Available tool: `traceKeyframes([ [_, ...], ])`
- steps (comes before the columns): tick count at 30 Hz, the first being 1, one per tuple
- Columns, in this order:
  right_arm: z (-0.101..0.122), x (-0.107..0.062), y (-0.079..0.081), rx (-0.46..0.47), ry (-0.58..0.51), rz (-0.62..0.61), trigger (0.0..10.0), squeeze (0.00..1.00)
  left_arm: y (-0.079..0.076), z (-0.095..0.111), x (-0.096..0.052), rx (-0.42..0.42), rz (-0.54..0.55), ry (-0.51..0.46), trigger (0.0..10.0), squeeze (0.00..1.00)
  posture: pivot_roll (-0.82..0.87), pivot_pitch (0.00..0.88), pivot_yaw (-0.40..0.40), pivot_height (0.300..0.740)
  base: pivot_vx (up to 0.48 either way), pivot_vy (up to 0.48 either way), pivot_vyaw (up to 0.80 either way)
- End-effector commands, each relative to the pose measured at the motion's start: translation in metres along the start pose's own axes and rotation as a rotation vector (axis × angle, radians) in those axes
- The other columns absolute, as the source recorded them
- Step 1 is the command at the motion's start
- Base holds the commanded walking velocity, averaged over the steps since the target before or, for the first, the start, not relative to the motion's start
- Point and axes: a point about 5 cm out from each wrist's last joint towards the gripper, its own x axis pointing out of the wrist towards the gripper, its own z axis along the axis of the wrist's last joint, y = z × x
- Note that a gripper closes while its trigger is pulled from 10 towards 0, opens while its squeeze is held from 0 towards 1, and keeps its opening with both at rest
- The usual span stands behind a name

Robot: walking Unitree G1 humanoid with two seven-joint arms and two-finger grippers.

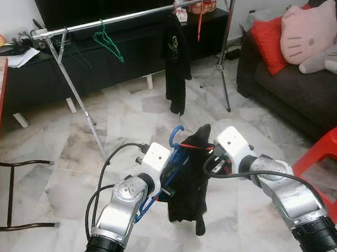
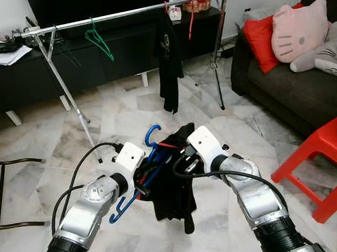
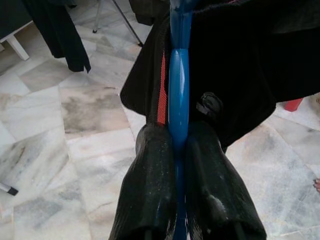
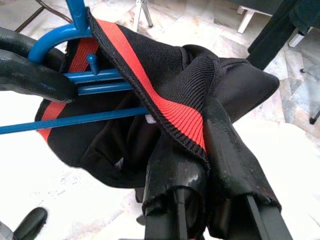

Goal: Hang hanger

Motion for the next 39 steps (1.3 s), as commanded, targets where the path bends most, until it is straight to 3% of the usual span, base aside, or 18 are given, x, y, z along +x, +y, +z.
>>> traceKeyframes([
  [1, 0.003, -0.002, -0.001, -0.003, -0.017, -0.008, 10.0, 0.00, 0.005, 0.007, 0.000, 0.003, 0.023, -0.031, 10.0, 0.00, -0.11, 0.001, -0.050, 0.740, 0.000, 0.000, 0.00],
  [7, 0.014, 0.002, -0.003, -0.036, -0.072, -0.052, 10.0, 0.00, -0.006, 0.007, -0.001, 0.002, -0.059, -0.034, 10.0, 0.00, -0.11, 0.000, -0.051, 0.740, 0.000, 0.000, 0.00],
  [15, 0.026, 0.004, 0.004, -0.073, -0.113, 0.012, 10.0, 0.00, -0.018, 0.007, -0.002, 0.007, -0.160, -0.041, 10.0, 0.00, -0.11, 0.000, -0.052, 0.740, 0.000, 0.000, 0.00],
  [24, 0.024, -0.003, 0.014, -0.104, -0.088, 0.103, 10.0, 0.00, -0.015, 0.009, -0.001, -0.005, -0.135, -0.051, 10.0, 0.00, -0.11, 0.000, -0.051, 0.740, 0.000, 0.000, 0.00],
  [39, 0.019, -0.019, 0.012, -0.115, -0.059, 0.121, 10.0, 0.00, -0.009, 0.009, 0.002, -0.007, -0.084, -0.050, 10.0, 0.00, -0.12, 0.000, -0.048, 0.740, 0.000, 0.000, 0.00],
])
